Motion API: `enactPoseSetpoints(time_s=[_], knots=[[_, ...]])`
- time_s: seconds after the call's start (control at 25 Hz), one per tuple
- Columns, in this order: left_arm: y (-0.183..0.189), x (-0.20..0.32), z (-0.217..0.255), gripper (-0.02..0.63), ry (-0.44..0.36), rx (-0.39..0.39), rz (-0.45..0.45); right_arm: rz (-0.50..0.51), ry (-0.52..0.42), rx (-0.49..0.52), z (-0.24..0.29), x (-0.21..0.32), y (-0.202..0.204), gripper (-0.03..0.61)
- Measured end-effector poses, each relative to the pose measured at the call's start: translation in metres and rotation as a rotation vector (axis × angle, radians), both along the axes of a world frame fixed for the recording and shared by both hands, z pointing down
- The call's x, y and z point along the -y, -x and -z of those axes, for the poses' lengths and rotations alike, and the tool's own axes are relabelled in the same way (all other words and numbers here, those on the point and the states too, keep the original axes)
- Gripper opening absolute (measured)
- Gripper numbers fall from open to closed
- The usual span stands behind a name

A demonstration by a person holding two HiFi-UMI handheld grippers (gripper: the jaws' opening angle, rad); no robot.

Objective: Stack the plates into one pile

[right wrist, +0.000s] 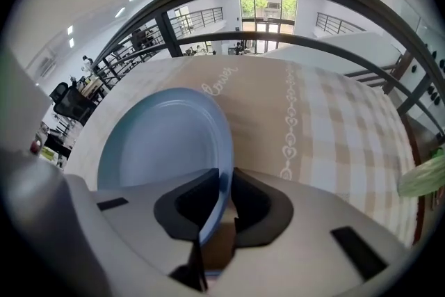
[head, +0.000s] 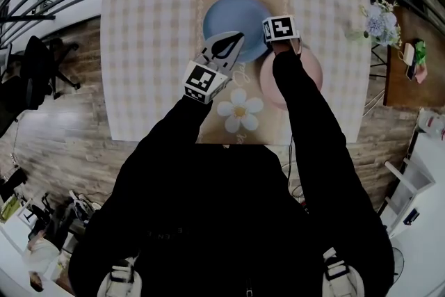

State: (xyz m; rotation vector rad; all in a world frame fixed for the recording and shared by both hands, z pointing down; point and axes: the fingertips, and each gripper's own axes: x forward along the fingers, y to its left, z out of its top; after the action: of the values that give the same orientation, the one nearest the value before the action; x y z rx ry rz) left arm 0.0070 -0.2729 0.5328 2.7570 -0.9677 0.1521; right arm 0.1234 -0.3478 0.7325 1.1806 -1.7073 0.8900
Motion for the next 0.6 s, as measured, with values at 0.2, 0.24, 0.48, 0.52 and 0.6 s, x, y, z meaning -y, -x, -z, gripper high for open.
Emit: enactPoseSetpoints(time_s=[0.2,0.24,0.48,0.52,0.6], knots=[[0.005,-0.002,0.004,0.020,-0.003,-0.004,0.007,-0.071,-0.025,0.115,0.011,-0.004,0.018,0.035],[0.007,-0.003,0.005,0.020,-0.003,-0.003,0.010,-0.087,-0.028,0.142,0.013,-0.005,0.021,0.031],[0.015,-0.016,0.007,0.020,-0.003,0.003,0.011,-0.180,-0.020,0.267,0.021,-0.021,0.030,0.018],[0.016,-0.018,0.009,0.020,-0.004,0.003,0.013,-0.200,-0.017,0.286,0.022,-0.023,0.030,0.018],[0.018,-0.021,0.013,0.020,-0.009,0.003,0.018,-0.238,-0.011,0.321,0.024,-0.029,0.030,0.021]])
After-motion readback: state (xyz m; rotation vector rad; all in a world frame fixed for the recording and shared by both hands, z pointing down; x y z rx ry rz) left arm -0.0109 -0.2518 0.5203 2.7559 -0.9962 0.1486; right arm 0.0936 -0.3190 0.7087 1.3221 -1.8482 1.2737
